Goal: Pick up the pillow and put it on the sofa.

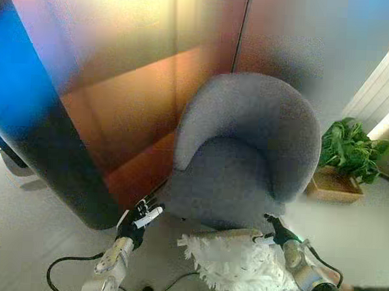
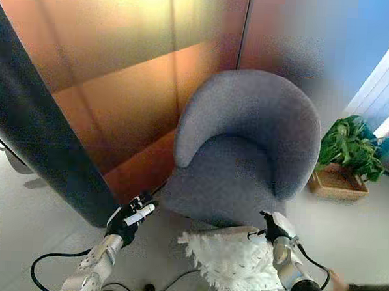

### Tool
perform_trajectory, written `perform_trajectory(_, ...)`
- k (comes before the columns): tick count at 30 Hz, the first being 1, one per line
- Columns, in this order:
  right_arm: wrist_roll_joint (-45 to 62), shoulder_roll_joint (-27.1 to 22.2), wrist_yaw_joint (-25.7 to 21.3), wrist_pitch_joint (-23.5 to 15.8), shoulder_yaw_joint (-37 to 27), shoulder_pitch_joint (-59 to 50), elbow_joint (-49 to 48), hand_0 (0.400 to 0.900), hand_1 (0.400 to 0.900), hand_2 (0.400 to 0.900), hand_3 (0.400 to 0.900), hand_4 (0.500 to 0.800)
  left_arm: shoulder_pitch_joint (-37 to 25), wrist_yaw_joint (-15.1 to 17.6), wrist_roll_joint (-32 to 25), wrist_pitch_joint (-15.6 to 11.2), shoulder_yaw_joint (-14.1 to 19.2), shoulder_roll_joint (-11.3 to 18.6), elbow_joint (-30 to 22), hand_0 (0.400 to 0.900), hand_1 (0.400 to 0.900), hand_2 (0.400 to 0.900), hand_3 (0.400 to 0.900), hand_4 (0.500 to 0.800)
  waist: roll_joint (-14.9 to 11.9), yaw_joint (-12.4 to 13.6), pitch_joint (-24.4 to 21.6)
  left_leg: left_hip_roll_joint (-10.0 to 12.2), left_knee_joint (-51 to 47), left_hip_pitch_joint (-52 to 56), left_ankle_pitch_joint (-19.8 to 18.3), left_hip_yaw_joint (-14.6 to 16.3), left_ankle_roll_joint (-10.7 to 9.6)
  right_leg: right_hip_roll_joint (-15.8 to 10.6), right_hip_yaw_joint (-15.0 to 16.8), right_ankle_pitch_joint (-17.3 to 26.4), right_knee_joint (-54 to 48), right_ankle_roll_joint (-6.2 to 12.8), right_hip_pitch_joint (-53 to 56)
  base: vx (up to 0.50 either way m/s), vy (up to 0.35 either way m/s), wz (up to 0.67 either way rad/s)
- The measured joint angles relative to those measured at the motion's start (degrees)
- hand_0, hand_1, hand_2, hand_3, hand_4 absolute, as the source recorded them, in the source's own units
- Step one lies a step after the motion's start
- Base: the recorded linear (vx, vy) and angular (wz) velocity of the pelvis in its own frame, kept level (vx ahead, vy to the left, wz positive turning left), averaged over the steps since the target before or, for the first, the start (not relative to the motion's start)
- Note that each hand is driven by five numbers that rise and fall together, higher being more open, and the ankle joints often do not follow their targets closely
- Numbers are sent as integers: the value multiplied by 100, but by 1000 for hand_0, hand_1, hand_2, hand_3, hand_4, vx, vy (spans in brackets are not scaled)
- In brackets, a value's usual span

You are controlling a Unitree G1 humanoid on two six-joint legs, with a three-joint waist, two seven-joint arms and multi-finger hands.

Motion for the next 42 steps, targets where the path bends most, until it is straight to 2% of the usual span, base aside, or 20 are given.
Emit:
perform_trajectory(6,-31,-6,18,18,0,-1,147,900,900,900,900,800,5,-108,-9,0,9,0,0,900,900,900,900,800,-1,9,0,0,0,19,0,-2,0,0,-1,-1,0,1,20,0,0,0)
perform_trajectory(23,-41,-10,19,87,1,85,181,900,900,900,900,800,131,-115,-5,0,10,-3,0,900,900,900,900,800,-8,5,3,1,0,20,-1,0,-2,2,5,-3,0,3,17,6,0,0)
perform_trajectory(34,-42,-9,18,75,3,112,582,900,900,900,900,800,175,-114,-5,0,11,7,-1,900,900,900,900,800,-14,24,25,1,0,-42,-1,-5,-2,1,6,-3,0,3,-43,0,0,0)
perform_trajectory(42,-36,-10,14,67,47,-79,855,900,900,900,900,800,105,-103,-8,1,11,11,-10,900,900,900,900,800,29,45,391,0,5,-163,17,-19,22,6,1,-1,2,3,-159,-32,-7,2)
